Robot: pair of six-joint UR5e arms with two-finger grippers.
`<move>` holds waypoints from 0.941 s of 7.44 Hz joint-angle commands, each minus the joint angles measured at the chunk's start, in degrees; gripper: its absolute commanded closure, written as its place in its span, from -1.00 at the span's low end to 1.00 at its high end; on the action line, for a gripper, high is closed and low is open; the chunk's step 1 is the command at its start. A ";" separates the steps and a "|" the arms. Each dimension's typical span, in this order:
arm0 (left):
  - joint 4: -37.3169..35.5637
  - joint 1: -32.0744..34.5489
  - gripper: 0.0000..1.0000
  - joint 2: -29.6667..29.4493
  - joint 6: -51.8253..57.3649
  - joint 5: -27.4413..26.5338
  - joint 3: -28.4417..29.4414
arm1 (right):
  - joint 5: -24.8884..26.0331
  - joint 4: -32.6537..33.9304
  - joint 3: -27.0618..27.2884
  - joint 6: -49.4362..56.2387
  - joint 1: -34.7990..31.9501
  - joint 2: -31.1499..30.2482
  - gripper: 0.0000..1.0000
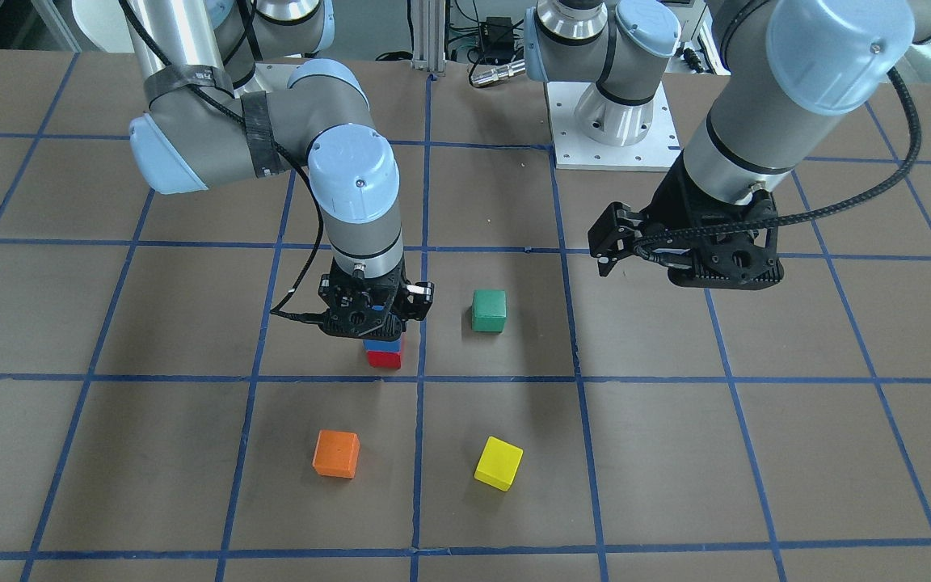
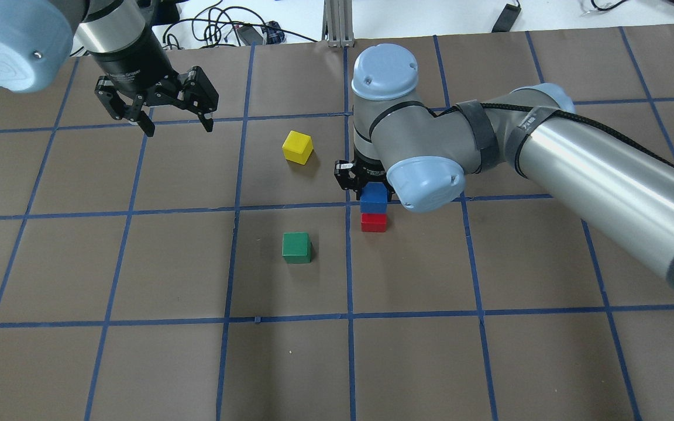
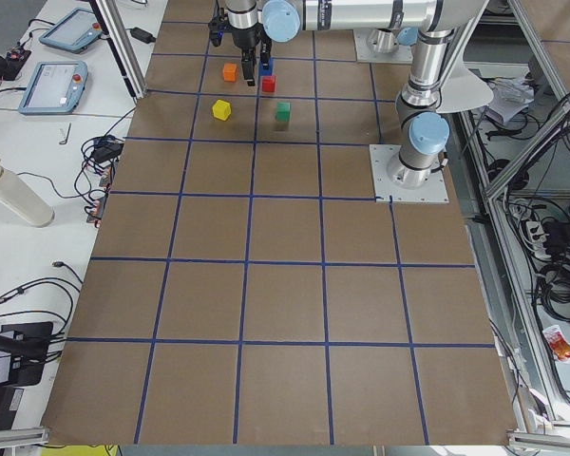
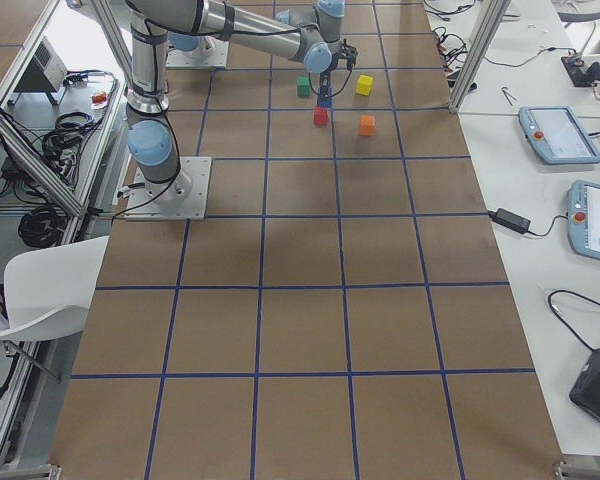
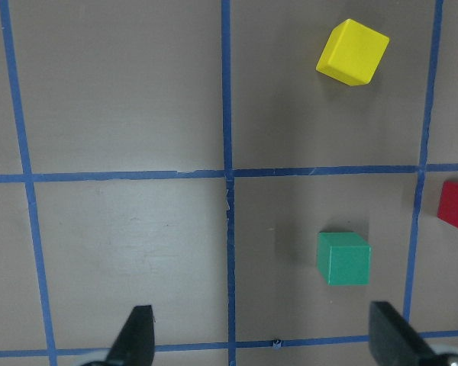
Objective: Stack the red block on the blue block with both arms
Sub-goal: 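Lower the blue cube onto the red cube with the right gripper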
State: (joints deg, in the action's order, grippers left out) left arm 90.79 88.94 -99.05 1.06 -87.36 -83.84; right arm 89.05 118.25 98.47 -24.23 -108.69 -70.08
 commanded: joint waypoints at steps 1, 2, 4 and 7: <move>0.00 0.09 -1.00 -0.08 0.00 0.00 -0.01 | 0.07 -0.04 0.06 -0.03 -0.04 0.90 0.77; 0.00 0.00 -1.00 -0.09 0.00 0.00 -0.01 | 0.16 -0.13 0.06 -0.03 -0.04 0.91 0.77; 0.00 0.09 -1.00 -0.09 0.00 0.00 -0.01 | 0.07 -0.39 0.06 -0.03 -0.04 0.99 0.74; 0.00 0.00 -1.00 -0.17 0.00 0.09 -0.01 | -0.37 -0.31 0.50 -0.03 -0.04 0.99 0.68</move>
State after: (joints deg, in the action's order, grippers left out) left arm 90.79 89.02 -99.21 1.05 -87.31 -83.85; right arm 88.82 117.89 98.79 -24.26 -108.72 -69.09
